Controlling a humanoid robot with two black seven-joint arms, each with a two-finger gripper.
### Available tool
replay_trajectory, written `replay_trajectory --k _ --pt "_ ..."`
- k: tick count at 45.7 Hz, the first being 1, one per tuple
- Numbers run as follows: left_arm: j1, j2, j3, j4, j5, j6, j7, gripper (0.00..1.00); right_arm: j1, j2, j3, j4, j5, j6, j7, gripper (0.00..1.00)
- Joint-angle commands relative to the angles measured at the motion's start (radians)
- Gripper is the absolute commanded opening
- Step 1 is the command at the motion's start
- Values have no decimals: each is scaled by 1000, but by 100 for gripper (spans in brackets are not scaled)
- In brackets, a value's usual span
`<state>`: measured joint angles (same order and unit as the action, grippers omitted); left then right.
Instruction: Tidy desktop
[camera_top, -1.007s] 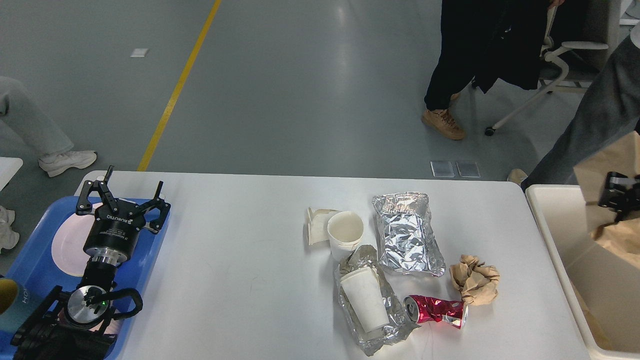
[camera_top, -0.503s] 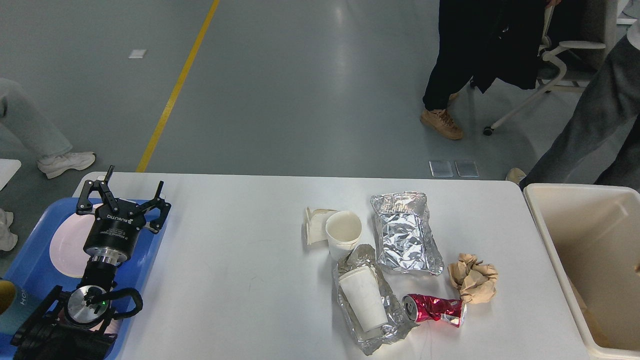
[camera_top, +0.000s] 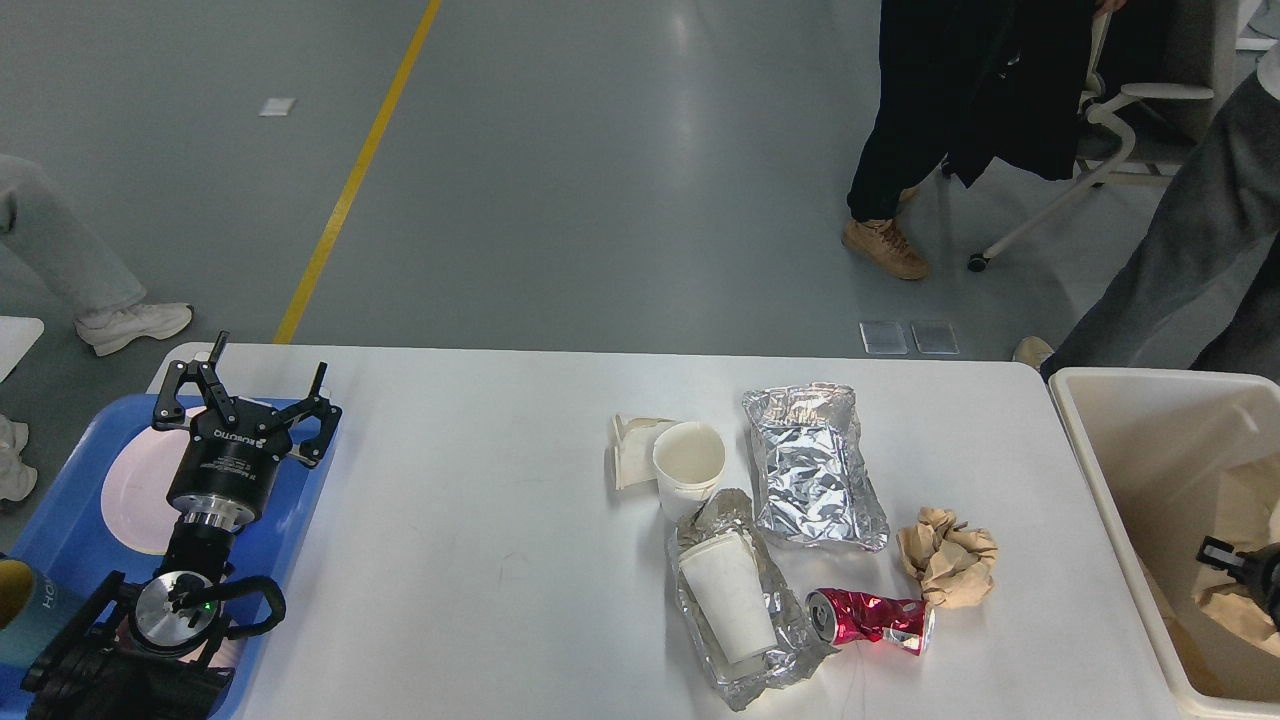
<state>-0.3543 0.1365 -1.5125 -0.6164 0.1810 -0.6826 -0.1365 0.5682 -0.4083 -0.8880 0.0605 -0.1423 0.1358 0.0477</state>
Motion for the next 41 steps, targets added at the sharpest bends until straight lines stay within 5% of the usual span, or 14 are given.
replay_trajectory --k 1,28,34,37,41 --pt "0 0 0 0 0 0 0 96 -16 11 3 -1 0 -21 -2 0" --pt "-2 0 0 0 0 0 0 96 -42 19 15 1 4 -34 -8 0" --pt "0 0 0 0 0 0 0 96 -42 19 27 1 15 -182 -3 83" --pt "0 0 0 0 0 0 0 96 -42 22 31 8 15 -241 -2 99" --pt "0 0 0 0 0 0 0 96 -42 23 31 8 15 -251 -2 99"
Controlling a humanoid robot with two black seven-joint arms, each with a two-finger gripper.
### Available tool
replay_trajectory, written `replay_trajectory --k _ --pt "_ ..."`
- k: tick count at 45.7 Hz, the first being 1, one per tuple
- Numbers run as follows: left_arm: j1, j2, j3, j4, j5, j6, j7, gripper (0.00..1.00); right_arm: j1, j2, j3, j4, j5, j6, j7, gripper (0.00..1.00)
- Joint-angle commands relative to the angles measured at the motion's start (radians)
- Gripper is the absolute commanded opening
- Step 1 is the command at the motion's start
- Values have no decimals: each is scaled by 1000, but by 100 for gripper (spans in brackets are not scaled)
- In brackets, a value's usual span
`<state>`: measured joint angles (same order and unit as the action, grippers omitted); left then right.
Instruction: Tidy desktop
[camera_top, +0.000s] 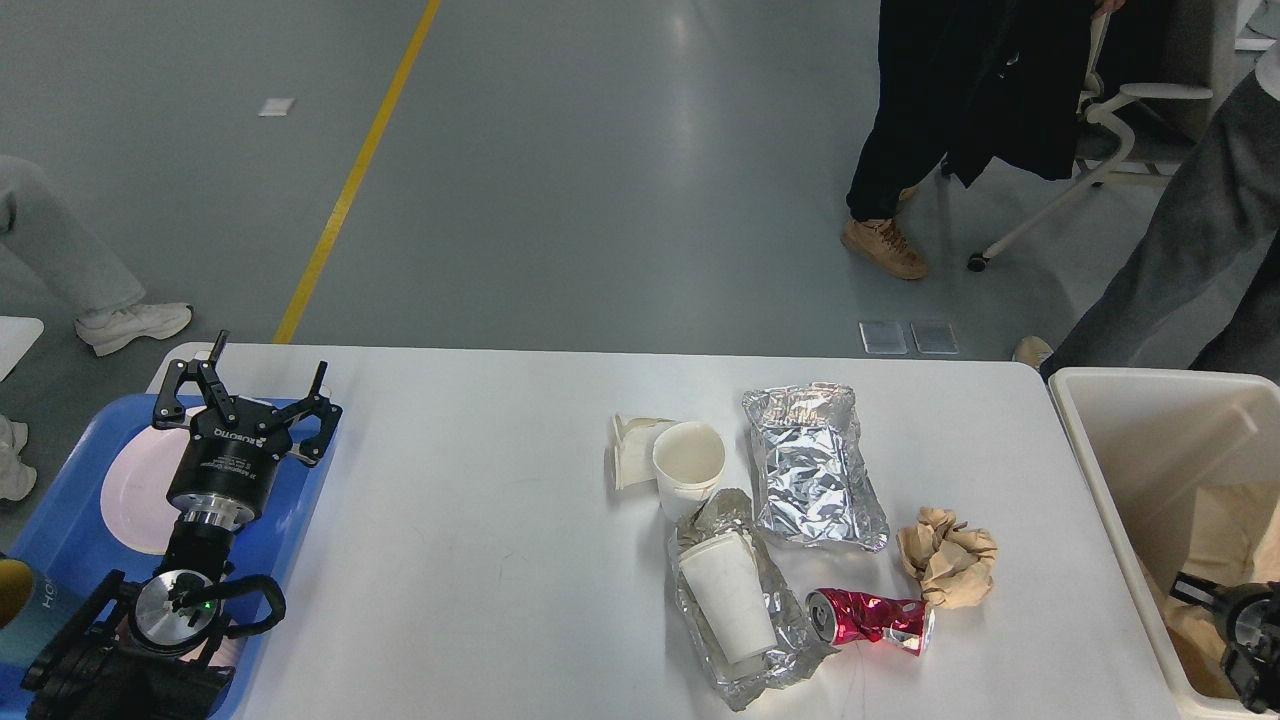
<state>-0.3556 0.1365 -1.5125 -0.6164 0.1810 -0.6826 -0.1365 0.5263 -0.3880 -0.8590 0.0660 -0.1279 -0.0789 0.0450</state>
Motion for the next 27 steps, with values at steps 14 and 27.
replay_trajectory --k 14,27 --pt "0 0 0 0 0 0 0 96 1 3 0 5 1 -39 1 99" --pt "0 0 0 0 0 -2 0 96 12 -8 1 8 1 -44 0 100"
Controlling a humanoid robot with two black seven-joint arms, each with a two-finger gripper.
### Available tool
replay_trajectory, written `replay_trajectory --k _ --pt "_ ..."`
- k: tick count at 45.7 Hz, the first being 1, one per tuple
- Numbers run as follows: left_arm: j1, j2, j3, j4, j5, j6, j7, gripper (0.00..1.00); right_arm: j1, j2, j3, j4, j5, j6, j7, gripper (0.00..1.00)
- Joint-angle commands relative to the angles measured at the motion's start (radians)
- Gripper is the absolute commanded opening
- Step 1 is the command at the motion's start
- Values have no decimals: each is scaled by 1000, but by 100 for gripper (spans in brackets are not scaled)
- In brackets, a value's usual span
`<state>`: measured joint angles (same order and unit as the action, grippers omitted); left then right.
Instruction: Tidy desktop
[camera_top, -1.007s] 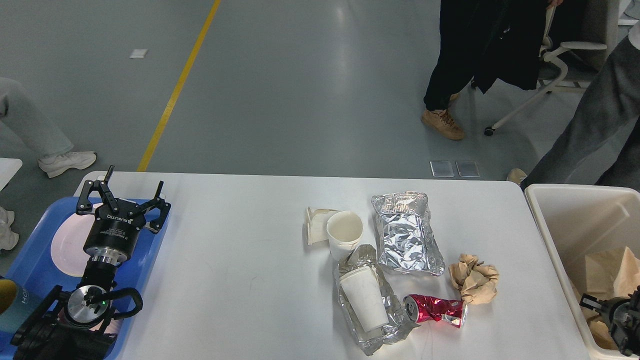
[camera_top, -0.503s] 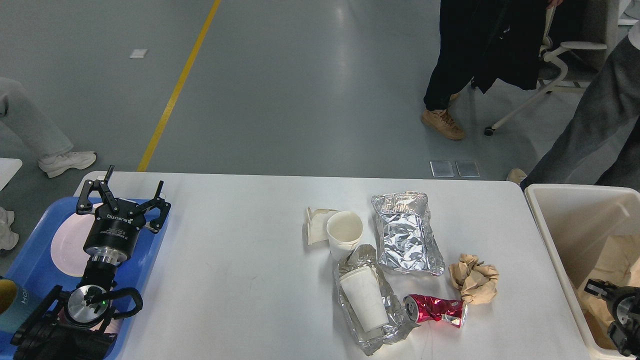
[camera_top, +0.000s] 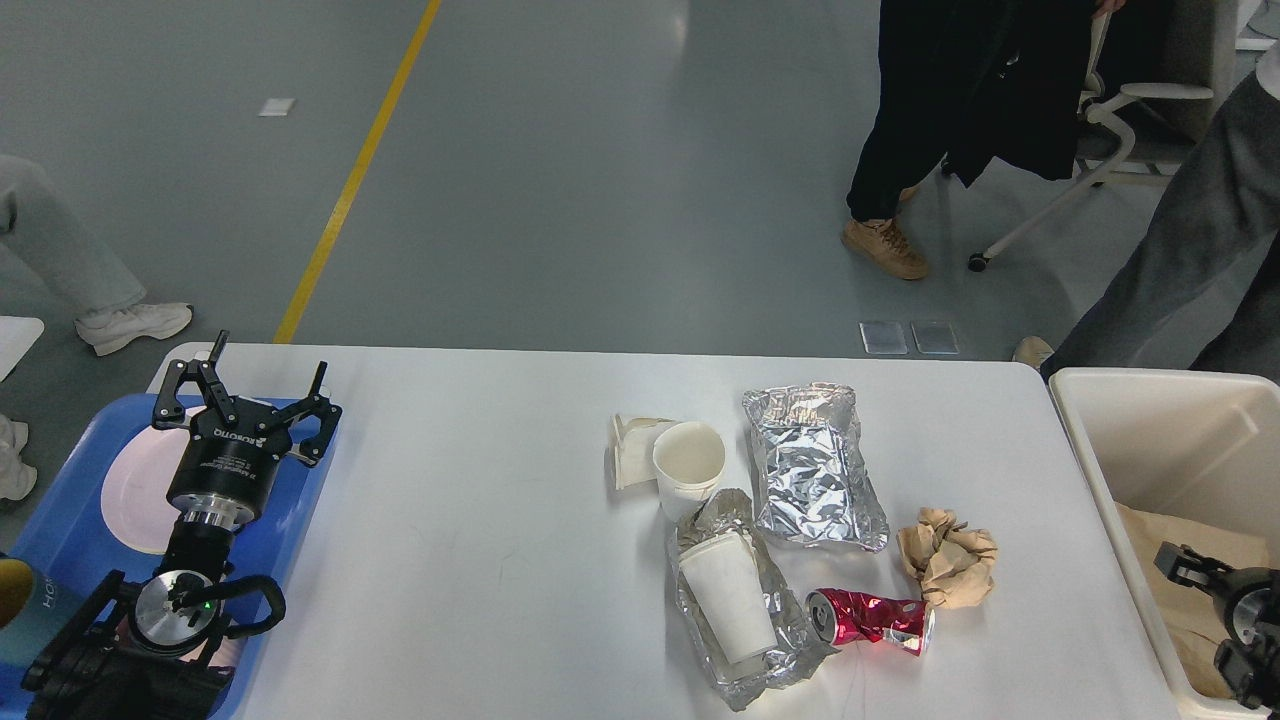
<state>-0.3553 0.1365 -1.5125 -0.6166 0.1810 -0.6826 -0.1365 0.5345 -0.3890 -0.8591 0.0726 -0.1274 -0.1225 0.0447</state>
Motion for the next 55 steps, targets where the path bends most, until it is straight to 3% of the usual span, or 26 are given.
replay_trajectory --k 1,13,19,23,30,36,45,48,55 --pt "1 0 0 0 0 0 0 96 4 -8 2 1 0 0 0 100" --pt "-1 0 0 0 0 0 0 96 18 -10 -1 44 -14 12 -2 100" --pt "1 0 0 0 0 0 0 96 209 -117 -23 237 -63 66 -20 100" --pt "-1 0 0 0 0 -2 0 96 390 -206 -31 419 -165 116 -66 100" --pt "-1 0 0 0 0 -2 0 96 726 -260 -142 676 -354 288 -172 100" --pt "-1 0 0 0 0 -2 0 96 1028 -232 -265 857 -353 492 -200 100" --pt "1 0 0 0 0 -2 1 96 1412 -94 -359 1059 -348 826 -210 100" --pt "-1 0 0 0 0 -2 0 96 1528 -91 -357 1176 -345 879 -210 100" --pt "1 0 0 0 0 0 0 96 1765 -88 -368 1420 -296 871 -210 100"
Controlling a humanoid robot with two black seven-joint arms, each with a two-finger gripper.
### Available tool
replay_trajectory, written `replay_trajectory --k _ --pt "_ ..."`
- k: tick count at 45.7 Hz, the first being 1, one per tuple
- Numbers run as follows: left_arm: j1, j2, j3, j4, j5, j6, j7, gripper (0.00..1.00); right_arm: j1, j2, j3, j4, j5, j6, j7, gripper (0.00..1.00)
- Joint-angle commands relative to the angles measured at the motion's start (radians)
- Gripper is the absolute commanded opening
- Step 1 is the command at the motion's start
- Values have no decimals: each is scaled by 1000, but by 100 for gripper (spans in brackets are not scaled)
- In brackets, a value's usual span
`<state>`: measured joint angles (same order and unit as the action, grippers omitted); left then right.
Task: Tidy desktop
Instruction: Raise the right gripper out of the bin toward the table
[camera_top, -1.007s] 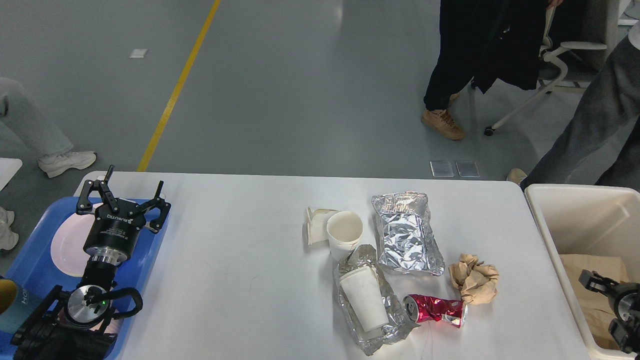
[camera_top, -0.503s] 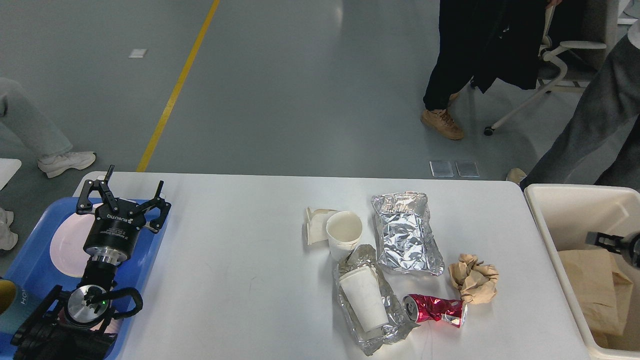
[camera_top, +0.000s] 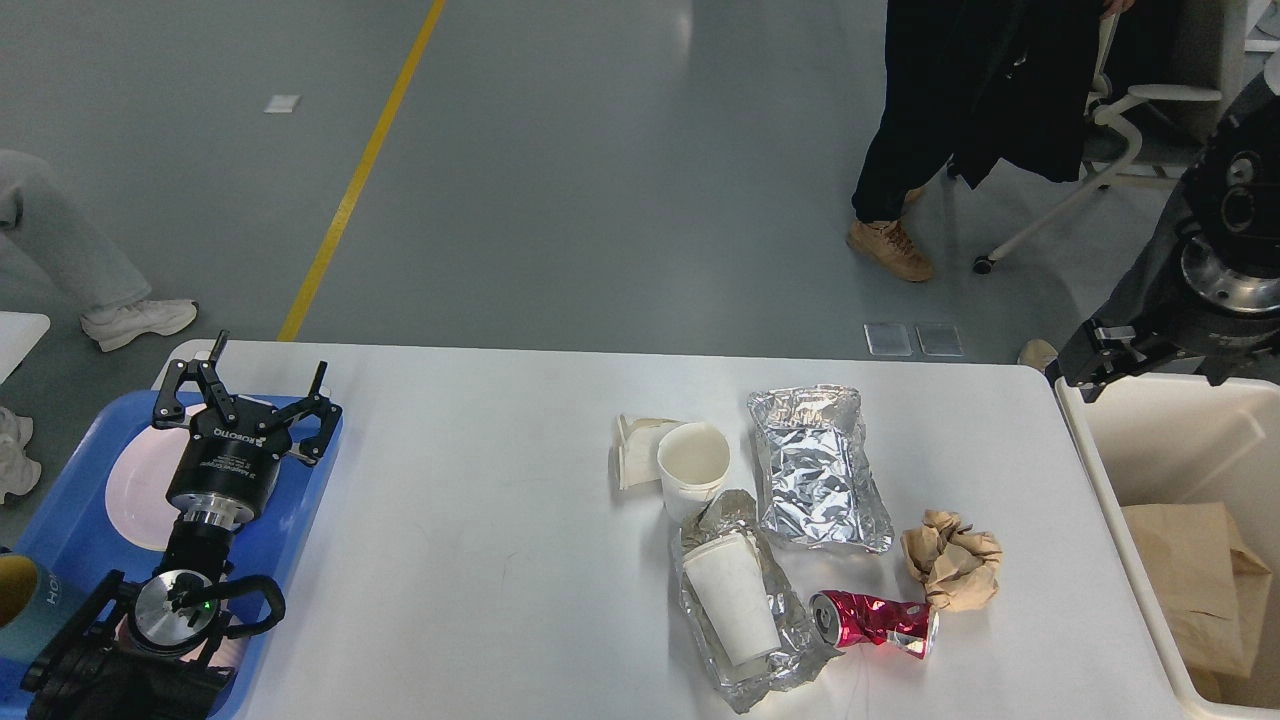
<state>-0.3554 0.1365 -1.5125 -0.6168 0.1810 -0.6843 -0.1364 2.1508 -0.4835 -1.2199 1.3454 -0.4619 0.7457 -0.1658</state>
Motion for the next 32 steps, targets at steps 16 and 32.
replay_trajectory --k 16,32 --pt "1 0 0 2 0 3 0 96 399 221 -127 356 299 -16 40 100" --pt "0 0 0 0 0 0 0 96 353 181 -133 348 302 -83 58 100"
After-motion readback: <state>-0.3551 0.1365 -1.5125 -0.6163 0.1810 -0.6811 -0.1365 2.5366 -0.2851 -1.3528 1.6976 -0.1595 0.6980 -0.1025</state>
